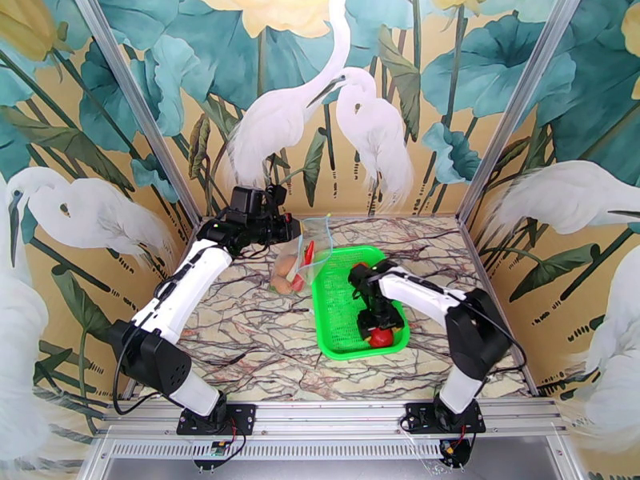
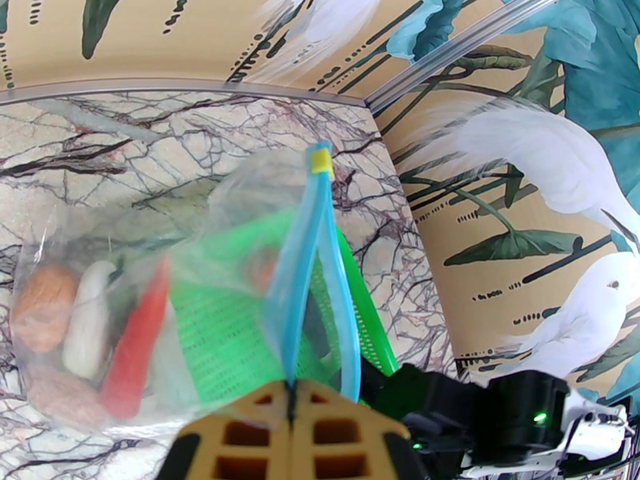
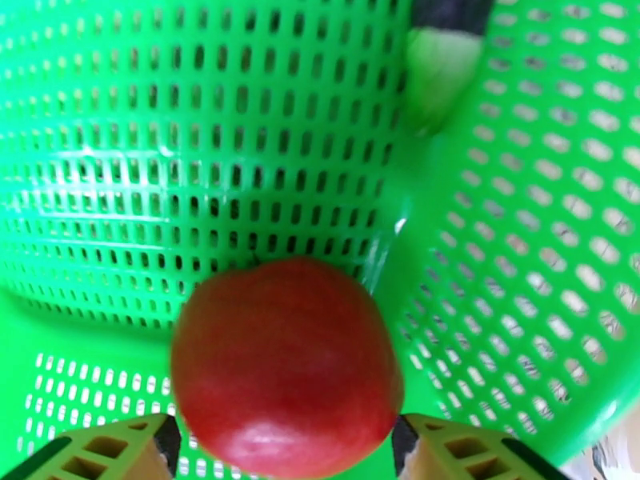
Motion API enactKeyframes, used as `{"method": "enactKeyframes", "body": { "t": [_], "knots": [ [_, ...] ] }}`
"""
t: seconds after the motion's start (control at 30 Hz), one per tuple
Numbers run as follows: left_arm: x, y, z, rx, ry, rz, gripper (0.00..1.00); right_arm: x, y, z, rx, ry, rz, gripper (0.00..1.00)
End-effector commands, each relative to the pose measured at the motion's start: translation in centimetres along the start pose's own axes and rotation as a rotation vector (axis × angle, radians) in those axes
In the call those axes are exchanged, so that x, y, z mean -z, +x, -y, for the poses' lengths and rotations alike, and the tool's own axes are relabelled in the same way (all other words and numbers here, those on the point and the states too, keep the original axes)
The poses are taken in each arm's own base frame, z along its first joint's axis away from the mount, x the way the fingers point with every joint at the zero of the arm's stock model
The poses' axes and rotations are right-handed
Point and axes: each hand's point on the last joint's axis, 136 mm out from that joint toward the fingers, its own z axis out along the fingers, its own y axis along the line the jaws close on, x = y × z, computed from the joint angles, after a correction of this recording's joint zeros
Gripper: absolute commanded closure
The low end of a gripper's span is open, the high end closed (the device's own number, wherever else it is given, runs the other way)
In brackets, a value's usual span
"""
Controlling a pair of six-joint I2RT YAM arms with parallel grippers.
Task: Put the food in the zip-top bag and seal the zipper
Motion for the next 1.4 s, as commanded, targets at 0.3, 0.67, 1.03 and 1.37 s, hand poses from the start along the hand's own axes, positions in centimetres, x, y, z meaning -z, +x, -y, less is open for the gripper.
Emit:
{"method": "enactKeyframes", "body": {
  "t": [0.3,0.67,1.03,1.37],
  "knots": [
    [0.3,-0.7,-0.5,0.005,0.009,0.01,1.0,-0.8,-2.6,-2.7,-0.016,-0.085,-0.004,0.21],
    [0.6,-0.8,-0.9,0.005,-0.003,0.008,1.0,-1.4,-5.8,-4.2,-0.018,-0.125,0.051,0.22],
    [0.3,-0.9,-1.1,0.007,-0.008,0.005,1.0,-1.0,-8.8,-5.3,-0.023,-0.153,0.115,0.37],
    [-0.4,-0.6,-1.9,0.016,-0.024,-0.008,1.0,6.3,-10.5,-3.7,-0.074,-0.227,0.335,0.52]
  ]
}}
